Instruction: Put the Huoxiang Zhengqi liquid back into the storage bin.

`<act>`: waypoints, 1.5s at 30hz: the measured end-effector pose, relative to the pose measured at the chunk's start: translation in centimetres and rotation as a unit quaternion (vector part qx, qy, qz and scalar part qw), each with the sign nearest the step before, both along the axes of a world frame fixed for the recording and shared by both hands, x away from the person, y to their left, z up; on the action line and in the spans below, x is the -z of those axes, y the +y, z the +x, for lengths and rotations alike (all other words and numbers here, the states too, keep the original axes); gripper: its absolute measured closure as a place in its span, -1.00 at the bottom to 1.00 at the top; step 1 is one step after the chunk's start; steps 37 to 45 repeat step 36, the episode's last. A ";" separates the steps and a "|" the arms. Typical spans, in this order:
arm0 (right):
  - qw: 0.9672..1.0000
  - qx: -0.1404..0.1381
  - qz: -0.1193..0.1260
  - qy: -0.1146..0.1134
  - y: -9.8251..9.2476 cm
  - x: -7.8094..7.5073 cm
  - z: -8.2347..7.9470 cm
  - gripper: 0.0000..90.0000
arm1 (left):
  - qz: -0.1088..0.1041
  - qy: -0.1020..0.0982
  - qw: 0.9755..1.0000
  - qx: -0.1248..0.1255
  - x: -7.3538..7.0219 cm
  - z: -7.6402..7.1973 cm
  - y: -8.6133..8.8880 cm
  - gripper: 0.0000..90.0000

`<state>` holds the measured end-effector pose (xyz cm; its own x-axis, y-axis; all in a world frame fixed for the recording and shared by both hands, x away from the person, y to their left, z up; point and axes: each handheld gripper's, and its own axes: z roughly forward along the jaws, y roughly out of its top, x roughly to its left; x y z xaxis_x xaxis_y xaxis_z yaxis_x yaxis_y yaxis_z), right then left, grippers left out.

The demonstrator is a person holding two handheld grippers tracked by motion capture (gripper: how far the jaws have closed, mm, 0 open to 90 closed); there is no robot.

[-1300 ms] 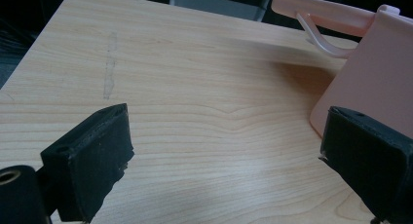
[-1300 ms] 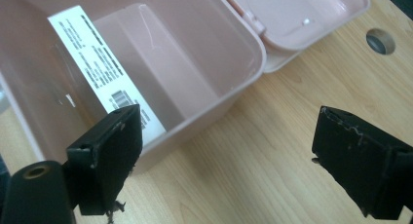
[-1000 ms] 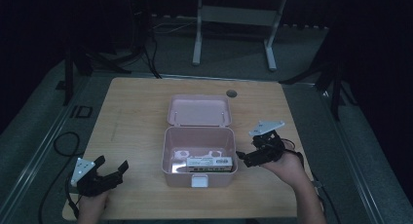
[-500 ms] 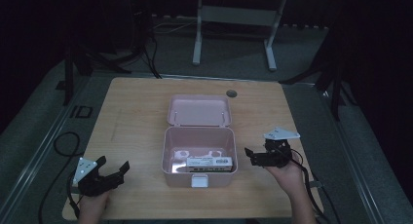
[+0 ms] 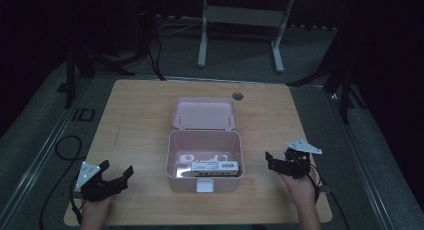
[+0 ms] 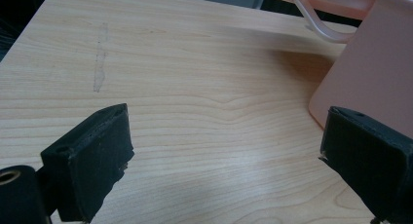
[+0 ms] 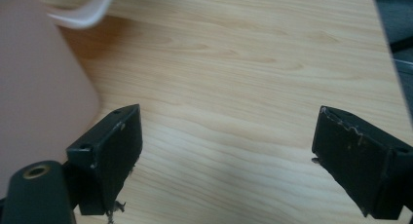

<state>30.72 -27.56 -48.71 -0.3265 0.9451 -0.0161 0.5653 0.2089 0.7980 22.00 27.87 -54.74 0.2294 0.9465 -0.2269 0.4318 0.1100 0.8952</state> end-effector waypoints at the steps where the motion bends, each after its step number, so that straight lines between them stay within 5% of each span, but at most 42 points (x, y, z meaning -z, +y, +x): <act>1: 1.000 0.013 -0.001 0.001 -0.4 0.3 -0.2 -0.75 | 0.000 0.001 1.000 0.000 0.0 0.0 0.0 -0.89; 8: 0.999 0.048 -0.013 0.011 -1.4 1.3 -0.6 -0.76 | 0.001 0.002 1.000 -0.002 0.0 0.0 0.0 -0.89; 11: 0.996 0.088 -0.026 0.023 -2.1 2.0 -0.6 -0.76 | 0.009 0.006 1.000 -0.009 0.1 0.0 0.0 -0.89; 17: 0.991 0.123 -0.009 0.047 -3.1 3.2 -0.8 -0.75 | 0.012 0.013 1.000 -0.011 0.2 0.1 -0.1 -0.89; 33: 0.988 0.124 -0.001 0.096 -3.4 5.1 -1.6 -0.76 | 0.008 0.014 1.000 -0.010 0.1 0.1 -0.1 -0.89; 45: 0.989 0.116 0.002 0.096 -3.4 4.7 -1.8 -0.76 | 0.007 0.014 1.000 -0.010 0.1 0.2 -0.1 -0.89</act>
